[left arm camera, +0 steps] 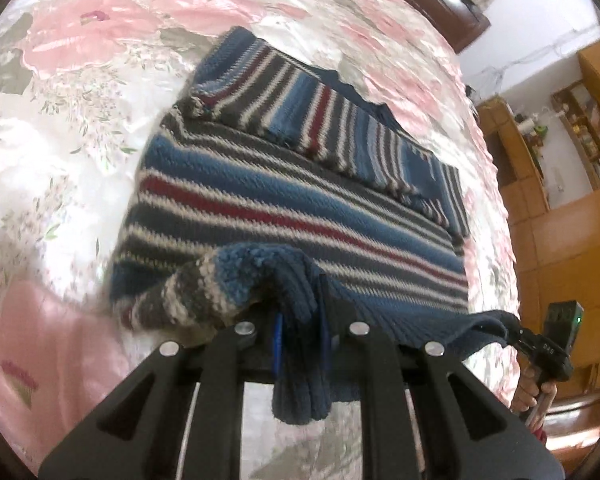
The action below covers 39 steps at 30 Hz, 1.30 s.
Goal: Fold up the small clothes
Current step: 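Lift the navy hem with both grippers and fold it toward the collar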
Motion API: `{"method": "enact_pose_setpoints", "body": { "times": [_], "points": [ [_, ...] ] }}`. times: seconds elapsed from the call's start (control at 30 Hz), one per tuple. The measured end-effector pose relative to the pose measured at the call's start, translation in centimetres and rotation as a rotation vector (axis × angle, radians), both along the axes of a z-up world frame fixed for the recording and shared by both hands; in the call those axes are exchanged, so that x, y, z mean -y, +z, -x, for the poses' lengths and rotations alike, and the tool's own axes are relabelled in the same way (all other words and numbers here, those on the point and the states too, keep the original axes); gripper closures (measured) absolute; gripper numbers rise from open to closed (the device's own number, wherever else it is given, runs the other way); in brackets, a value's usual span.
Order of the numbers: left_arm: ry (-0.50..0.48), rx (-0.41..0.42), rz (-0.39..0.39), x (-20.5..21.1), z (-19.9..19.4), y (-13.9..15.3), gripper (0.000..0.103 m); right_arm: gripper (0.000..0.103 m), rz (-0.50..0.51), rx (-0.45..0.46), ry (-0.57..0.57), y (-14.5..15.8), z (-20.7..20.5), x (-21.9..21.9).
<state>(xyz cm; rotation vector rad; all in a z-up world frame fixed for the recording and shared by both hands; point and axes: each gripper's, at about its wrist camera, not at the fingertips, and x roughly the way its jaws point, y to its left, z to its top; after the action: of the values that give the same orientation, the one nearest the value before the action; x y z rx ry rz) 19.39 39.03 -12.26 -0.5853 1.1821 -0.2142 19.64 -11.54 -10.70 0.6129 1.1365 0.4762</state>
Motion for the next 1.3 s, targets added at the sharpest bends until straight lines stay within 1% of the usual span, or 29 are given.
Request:
{"method": "enact_pose_setpoints", "body": {
  "times": [0.2, 0.3, 0.43, 0.53, 0.6, 0.63, 0.7, 0.73, 0.77, 0.8, 0.83, 0.87, 0.9, 0.93, 1.0, 1.03, 1.1, 1.2, 1.27, 1.3],
  "points": [
    [0.041, -0.051, -0.014, 0.0, -3.3, -3.0, 0.090, 0.094, 0.003, -0.068, -0.021, -2.9, -4.4, 0.0],
    [0.058, -0.080, -0.003, -0.2, -4.5, -4.5, 0.090, 0.094, -0.002, -0.108, -0.038, -4.5, -6.0, 0.3],
    [0.073, -0.101, 0.008, -0.3, -5.5, -6.0, 0.086, 0.093, 0.004, -0.148, -0.048, -6.2, -7.3, 0.5],
    [0.075, -0.107, 0.023, -0.5, -5.7, -6.4, 0.083, 0.091, 0.006, -0.170, -0.050, -7.1, -7.7, 0.7],
    [0.080, -0.115, 0.046, -0.7, -5.8, -6.4, 0.082, 0.087, -0.016, -0.180, -0.051, -7.3, -7.8, 1.1],
    [0.080, -0.118, 0.057, -0.9, -5.8, -6.2, 0.079, 0.086, -0.022, -0.182, -0.053, -7.2, -7.7, 1.3],
    [0.090, -0.117, 0.068, -1.3, -5.5, -5.6, 0.071, 0.085, -0.048, -0.188, -0.059, -7.0, -7.5, 1.9],
    [0.098, -0.109, 0.072, -1.5, -5.3, -5.1, 0.062, 0.082, -0.054, -0.188, -0.060, -6.9, -7.4, 2.1],
    [0.112, -0.092, 0.073, -1.9, -5.0, -4.4, 0.053, 0.076, -0.053, -0.186, -0.065, -6.7, -7.3, 2.3],
    [0.128, -0.068, 0.065, -2.4, -4.7, -3.5, 0.049, 0.072, -0.046, -0.181, -0.076, -6.4, -7.2, 2.8],
    [0.140, -0.051, 0.056, -2.7, -4.5, -3.0, 0.043, 0.063, -0.043, -0.175, -0.090, -6.1, -7.1, 3.1],
    [0.161, -0.025, 0.036, -3.3, -4.1, -2.1, 0.039, 0.059, -0.030, -0.160, -0.113, -5.6, -6.9, 3.8],
    [0.175, -0.007, 0.019, -3.8, -3.8, -1.4, 0.038, 0.059, -0.020, -0.151, -0.118, -5.3, -6.8, 4.1],
    [0.189, 0.008, -0.016, -4.4, -3.6, -0.7, 0.038, 0.059, -0.013, -0.145, -0.119, -5.0, -6.8, 4.3],
    [0.192, 0.025, -0.064, -5.0, -3.3, 0.1, 0.037, 0.059, 0.005, -0.129, -0.116, -4.2, -6.6, 4.6],
    [0.185, 0.029, -0.098, -5.1, -3.1, 0.5, 0.037, 0.059, 0.022, -0.121, -0.108, -3.9, -6.5, 4.5],
    [0.172, 0.031, -0.137, -5.2, -3.3, 0.7, 0.037, 0.059, 0.073, -0.098, -0.089, -3.1, -6.4, 4.3],
    [0.121, 0.045, -0.200, -4.2, -3.9, 1.0, 0.037, 0.056, 0.139, -0.061, -0.061, -2.2, -6.4, 3.7],
    [0.065, 0.070, -0.259, -3.1, -4.5, 1.2, 0.036, 0.046, 0.147, -0.047, -0.046, -1.9, -6.5, 3.5],
    [0.032, 0.080, -0.283, -2.4, -4.9, 1.3, 0.034, 0.044, 0.147, -0.039, -0.038, -1.7, -6.7, 3.3]
  ]
}}
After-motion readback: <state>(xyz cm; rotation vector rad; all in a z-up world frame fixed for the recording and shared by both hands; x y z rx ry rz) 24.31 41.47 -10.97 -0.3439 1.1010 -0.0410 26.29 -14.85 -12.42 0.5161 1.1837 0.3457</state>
